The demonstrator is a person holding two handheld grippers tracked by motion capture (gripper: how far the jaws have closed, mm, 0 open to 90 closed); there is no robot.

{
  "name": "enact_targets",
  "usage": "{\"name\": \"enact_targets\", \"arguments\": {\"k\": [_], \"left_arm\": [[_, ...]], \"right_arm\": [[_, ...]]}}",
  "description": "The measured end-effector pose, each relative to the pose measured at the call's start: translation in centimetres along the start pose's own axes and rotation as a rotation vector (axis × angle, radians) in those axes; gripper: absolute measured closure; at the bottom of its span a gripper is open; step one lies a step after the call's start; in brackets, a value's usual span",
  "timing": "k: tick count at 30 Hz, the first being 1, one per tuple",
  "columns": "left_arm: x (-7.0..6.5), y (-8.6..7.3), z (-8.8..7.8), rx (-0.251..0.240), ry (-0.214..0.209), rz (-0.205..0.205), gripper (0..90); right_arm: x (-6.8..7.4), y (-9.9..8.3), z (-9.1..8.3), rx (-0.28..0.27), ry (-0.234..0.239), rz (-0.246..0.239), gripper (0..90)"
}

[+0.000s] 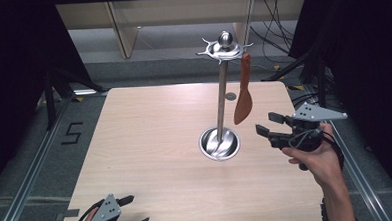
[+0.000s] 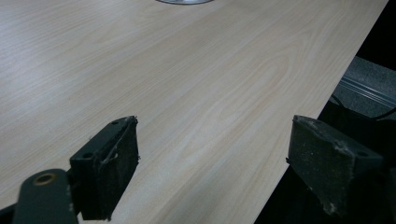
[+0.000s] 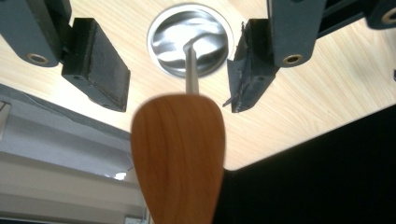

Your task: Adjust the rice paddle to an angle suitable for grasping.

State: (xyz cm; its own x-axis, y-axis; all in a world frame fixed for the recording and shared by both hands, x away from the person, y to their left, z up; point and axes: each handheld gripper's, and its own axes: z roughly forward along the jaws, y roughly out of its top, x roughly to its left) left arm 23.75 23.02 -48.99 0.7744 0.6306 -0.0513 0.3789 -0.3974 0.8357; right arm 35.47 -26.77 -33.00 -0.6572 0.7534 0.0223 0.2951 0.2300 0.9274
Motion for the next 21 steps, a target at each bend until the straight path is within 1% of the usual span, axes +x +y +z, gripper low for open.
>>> {"name": "enact_targets", "arguments": {"k": [1,2,3,4,5,6,7,8,9,10,11,12,13,14,15,16,17,18,19,20,21], "left_arm": [[0.0,0.0,0.1,-0.002,0.004,-0.004,15.8],[0.0,-0.1,0.0,0.016,0.018,-0.013,15.8],[-0.1,-0.1,0.1,0.003,0.010,-0.031,15.8],[-0.1,0.0,0.1,0.004,0.009,-0.032,15.8],[0.0,0.0,0.0,0.018,0.009,-0.018,15.8],[0.1,0.1,0.0,0.024,0.004,-0.016,15.8],[0.0,0.1,0.1,0.005,0.001,-0.029,15.8],[0.0,0.2,0.1,-0.009,0.000,-0.016,15.8],[0.1,0.2,0.1,0.007,-0.002,-0.007,15.8],[0.0,0.1,0.2,0.003,0.006,-0.029,15.7],[0.1,0.1,0.2,-0.001,0.003,-0.020,15.8],[0.2,0.2,0.2,0.007,0.003,-0.005,15.8],[0.1,0.1,0.3,0.005,0.004,-0.022,15.8],[0.2,0.1,0.2,0.025,0.010,-0.017,15.8],[0.1,0.2,0.3,0.007,0.000,-0.030,15.8],[0.3,0.2,0.3,0.011,-0.002,-0.008,15.8],[0.2,0.1,0.3,0.009,0.005,-0.042,15.8],[0.2,0.1,0.4,-0.002,0.003,-0.040,15.8],[0.3,0.1,0.3,0.005,-0.002,-0.021,15.8],[0.2,0.0,0.3,0.003,0.000,-0.033,15.8],[0.1,0.0,0.3,0.001,0.007,-0.045,15.8]], "right_arm": [[-0.3,-0.1,0.1,-0.022,-0.007,-0.019,38.9],[-0.2,-0.2,-0.1,-0.019,-0.016,0.012,38.9],[-0.3,-0.2,-0.1,-0.021,-0.006,0.013,38.9],[-0.4,-0.3,-0.1,-0.026,-0.025,0.003,38.9],[-0.4,-0.4,0.0,-0.024,-0.006,0.011,38.7],[-0.2,-0.7,0.1,-0.018,-0.013,0.015,38.5],[-0.3,-0.9,0.2,-0.011,-0.004,-0.001,38.4],[-0.1,-1.2,0.4,-0.010,-0.005,0.013,38.3],[0.0,-1.6,0.5,0.000,-0.003,0.015,38.3],[0.0,-1.9,0.6,0.014,0.006,0.017,38.1],[-0.1,-2.2,0.7,0.027,0.003,0.013,38.0],[-0.1,-2.6,0.8,0.038,0.005,0.018,37.9],[-0.2,-3.0,1.0,0.037,0.001,0.029,37.8],[-0.4,-3.3,1.0,0.051,0.002,0.019,37.7],[-0.5,-3.5,1.0,0.066,0.005,0.028,37.6],[-0.6,-3.8,1.1,0.061,-0.006,0.029,37.6],[-0.8,-4.0,0.8,0.092,-0.004,0.032,37.6],[-1.0,-4.3,0.9,0.085,-0.002,0.027,37.5],[-1.1,-4.5,1.0,0.078,0.000,0.033,37.5],[-0.9,-4.8,1.0,0.090,0.009,0.072,37.4],[-1.2,-5.1,1.0,0.089,-0.007,0.046,37.4]]}}
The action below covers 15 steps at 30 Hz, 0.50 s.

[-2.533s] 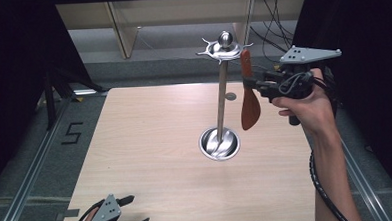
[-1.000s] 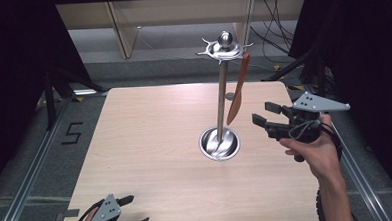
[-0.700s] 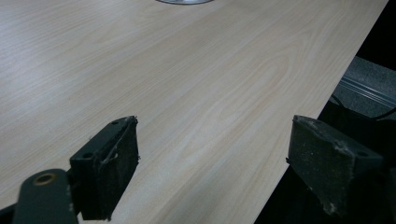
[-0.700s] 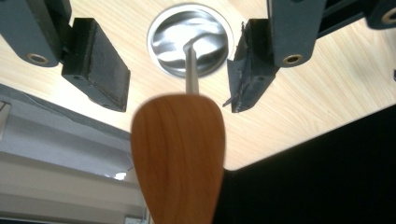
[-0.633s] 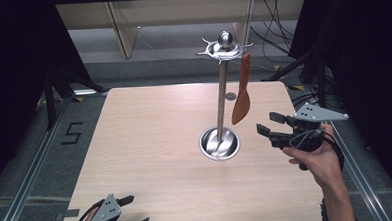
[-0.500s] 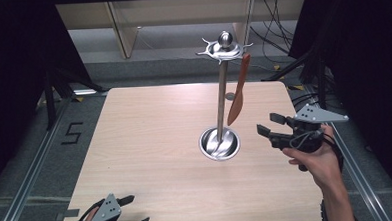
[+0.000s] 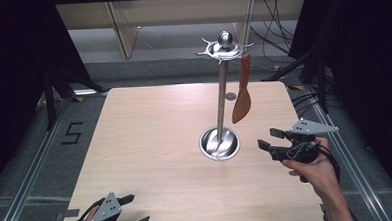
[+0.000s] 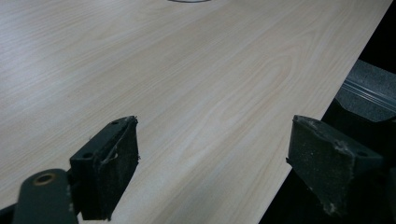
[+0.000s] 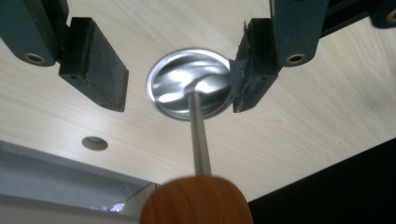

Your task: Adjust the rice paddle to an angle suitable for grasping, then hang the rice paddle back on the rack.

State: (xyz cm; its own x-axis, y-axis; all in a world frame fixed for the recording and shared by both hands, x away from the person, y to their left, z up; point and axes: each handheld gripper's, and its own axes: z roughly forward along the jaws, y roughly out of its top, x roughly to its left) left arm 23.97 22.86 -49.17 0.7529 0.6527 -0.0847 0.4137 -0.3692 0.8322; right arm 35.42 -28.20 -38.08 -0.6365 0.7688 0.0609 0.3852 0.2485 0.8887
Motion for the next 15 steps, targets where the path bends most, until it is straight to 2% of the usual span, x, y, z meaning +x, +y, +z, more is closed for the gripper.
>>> {"name": "enact_targets", "arguments": {"k": [3,4,5,7,8,9,11,12,14,15], "left_arm": [[0.0,0.1,-0.1,-0.007,-0.007,0.026,15.8],[-0.1,0.0,-0.1,-0.007,-0.005,0.002,15.8],[-0.1,0.0,-0.2,-0.006,-0.004,0.004,15.8],[-0.1,0.0,-0.2,-0.008,-0.002,0.002,15.8],[0.0,0.0,-0.3,0.009,0.002,0.021,15.7],[0.1,0.0,-0.3,0.006,0.004,0.026,15.8],[-0.1,0.0,-0.2,-0.008,0.000,0.007,15.7],[-0.1,0.2,-0.2,-0.005,-0.001,0.020,15.7],[0.0,0.3,-0.2,-0.006,-0.004,0.043,15.8],[0.0,0.3,-0.3,0.003,-0.008,0.045,15.8]], "right_arm": [[0.0,-0.7,0.1,0.013,0.006,0.026,37.2],[0.0,-0.8,0.0,0.033,0.001,0.032,37.2],[-0.1,-1.1,0.2,0.019,-0.004,0.029,37.2],[-0.1,-1.4,0.2,0.032,0.002,0.034,37.1],[0.0,-1.5,0.1,0.050,-0.001,0.043,37.1],[-0.2,-1.7,0.3,0.043,-0.003,0.024,37.0],[-0.1,-1.9,0.3,0.059,0.002,0.039,36.9],[-0.3,-2.1,0.4,0.058,-0.007,0.018,36.8],[0.0,-2.3,0.5,0.051,-0.005,0.042,36.6],[-0.1,-2.3,0.4,0.072,0.000,0.040,36.6]]}}
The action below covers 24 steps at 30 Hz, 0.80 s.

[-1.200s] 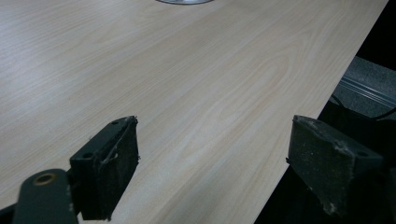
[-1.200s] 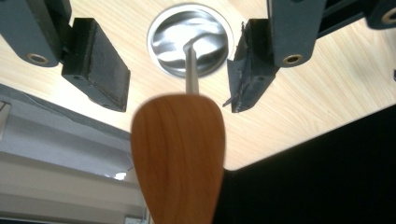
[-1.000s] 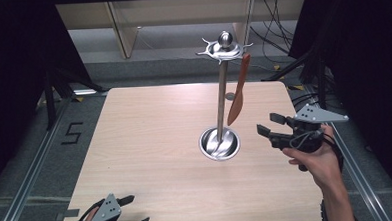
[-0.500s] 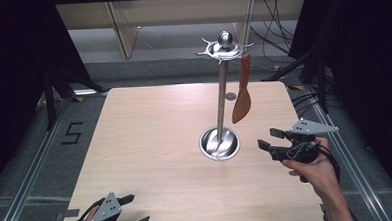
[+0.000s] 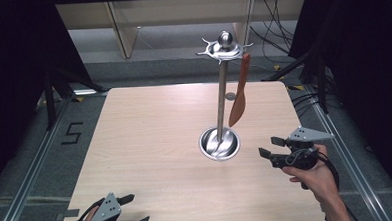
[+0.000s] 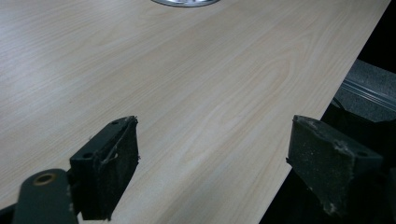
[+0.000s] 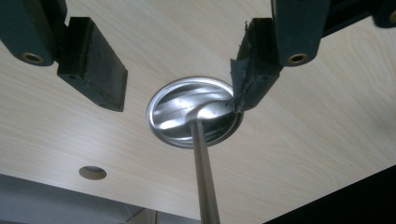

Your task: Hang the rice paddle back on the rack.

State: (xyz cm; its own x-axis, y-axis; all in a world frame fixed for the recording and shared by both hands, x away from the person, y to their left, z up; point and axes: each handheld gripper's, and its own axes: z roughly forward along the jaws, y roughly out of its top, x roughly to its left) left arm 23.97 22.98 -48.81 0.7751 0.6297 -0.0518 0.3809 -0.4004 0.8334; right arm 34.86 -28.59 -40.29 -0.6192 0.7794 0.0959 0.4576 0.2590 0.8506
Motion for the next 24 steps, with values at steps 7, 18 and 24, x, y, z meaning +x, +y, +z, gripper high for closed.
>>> {"name": "enact_targets", "arguments": {"k": [7,18,24], "left_arm": [[-0.2,-0.1,0.1,0.025,0.009,-0.005,15.8],[-0.4,-0.3,0.2,-0.010,0.002,-0.038,15.8],[-0.4,-0.3,0.2,0.003,0.010,-0.023,15.8]], "right_arm": [[0.2,-0.6,0.2,0.011,-0.006,-0.035,35.2],[1.3,-1.7,0.7,0.051,0.017,-0.017,34.6],[1.5,-2.5,1.1,0.074,0.012,-0.046,34.6]]}}
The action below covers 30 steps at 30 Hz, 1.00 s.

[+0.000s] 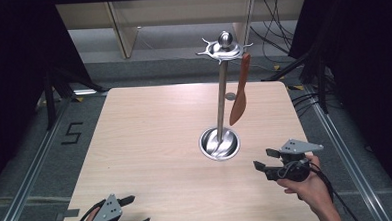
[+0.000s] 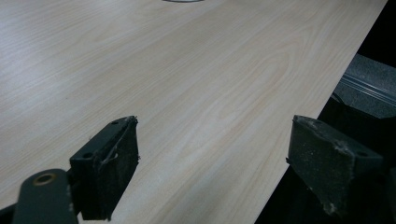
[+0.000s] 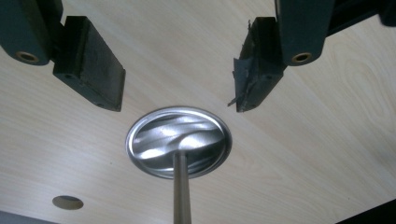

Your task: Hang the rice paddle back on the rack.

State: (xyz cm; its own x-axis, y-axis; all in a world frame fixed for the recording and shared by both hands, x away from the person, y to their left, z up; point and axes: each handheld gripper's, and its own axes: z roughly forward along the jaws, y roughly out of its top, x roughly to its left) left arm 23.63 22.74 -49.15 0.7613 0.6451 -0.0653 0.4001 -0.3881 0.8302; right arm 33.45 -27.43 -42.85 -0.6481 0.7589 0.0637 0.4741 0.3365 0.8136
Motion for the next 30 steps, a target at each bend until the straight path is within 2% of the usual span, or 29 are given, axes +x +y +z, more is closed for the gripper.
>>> {"name": "enact_targets", "arguments": {"k": [1,2,3,4,5,6,8,9,10,12,13,15,17,18,20,22,23,24,25,27,29,30], "left_arm": [[0.0,0.0,0.0,-0.001,-0.001,0.000,15.8],[0.0,0.0,0.0,0.006,0.003,0.008,15.8],[0.1,0.0,-0.1,0.016,0.006,0.020,15.8],[0.0,0.0,0.0,-0.001,0.000,0.000,15.8],[0.0,0.0,0.0,0.000,0.000,0.001,15.8],[0.1,0.0,-0.1,0.017,0.006,0.022,15.8],[0.1,0.0,-0.1,0.018,0.005,0.022,15.8],[0.0,0.0,0.1,-0.001,0.002,0.003,15.8],[0.0,-0.1,0.1,-0.006,-0.002,0.008,15.8],[-0.2,0.0,0.2,-0.012,-0.007,-0.013,15.8],[0.1,0.0,0.1,0.013,0.007,0.020,15.8],[0.0,0.0,0.2,-0.006,-0.004,0.004,15.8],[0.1,-0.1,0.1,0.003,0.000,0.015,15.8],[0.1,0.0,0.1,0.013,0.003,0.020,15.8],[0.1,-0.1,0.1,0.009,0.004,0.020,15.8],[0.1,0.0,0.1,0.011,0.008,0.020,15.8],[0.1,0.0,0.1,0.018,0.004,0.021,15.8],[-0.1,0.0,0.2,0.001,-0.009,0.002,15.8],[0.0,0.0,0.2,-0.004,-0.016,0.010,15.8],[-0.1,0.0,0.1,0.009,-0.012,0.004,15.8],[0.1,0.0,0.1,0.024,-0.002,0.022,15.8],[0.1,0.0,0.0,0.025,-0.004,0.023,15.7]], "right_arm": [[0.2,-0.1,0.0,0.015,0.004,0.021,34.6],[0.2,-0.3,0.1,0.016,0.002,-0.001,34.6],[0.5,-0.4,0.2,0.013,0.017,0.031,34.6],[0.4,-0.5,0.3,0.019,0.017,0.014,34.6],[0.6,-0.7,0.3,0.028,0.018,0.031,34.6],[0.6,-0.8,0.4,0.019,0.008,0.024,34.5],[0.6,-1.1,0.5,0.026,0.012,0.013,34.4],[0.9,-1.2,0.5,0.033,0.012,0.031,34.3],[0.9,-1.4,0.6,0.045,0.026,0.033,34.4],[1.1,-1.7,0.7,0.040,0.029,0.029,34.3],[1.0,-1.8,0.7,0.044,0.025,0.010,34.2],[1.3,-2.2,0.8,0.052,0.024,0.032,34.0],[1.3,-2.4,0.9,0.069,0.026,0.007,33.8],[1.5,-2.6,0.9,0.073,0.020,0.027,33.8],[1.5,-2.8,1.0,0.069,0.030,0.026,33.7],[1.3,-2.9,1.0,0.068,0.016,0.007,33.7],[1.5,-3.0,0.9,0.074,0.022,0.019,33.7],[1.4,-3.3,0.8,0.070,0.016,0.012,33.7],[1.4,-3.3,0.8,0.070,0.016,0.012,33.7],[1.6,-3.8,0.9,0.082,0.017,0.010,33.3],[2.0,-4.0,0.8,0.095,0.022,0.036,33.2],[1.9,-4.1,0.9,0.084,0.017,0.012,33.0]]}}
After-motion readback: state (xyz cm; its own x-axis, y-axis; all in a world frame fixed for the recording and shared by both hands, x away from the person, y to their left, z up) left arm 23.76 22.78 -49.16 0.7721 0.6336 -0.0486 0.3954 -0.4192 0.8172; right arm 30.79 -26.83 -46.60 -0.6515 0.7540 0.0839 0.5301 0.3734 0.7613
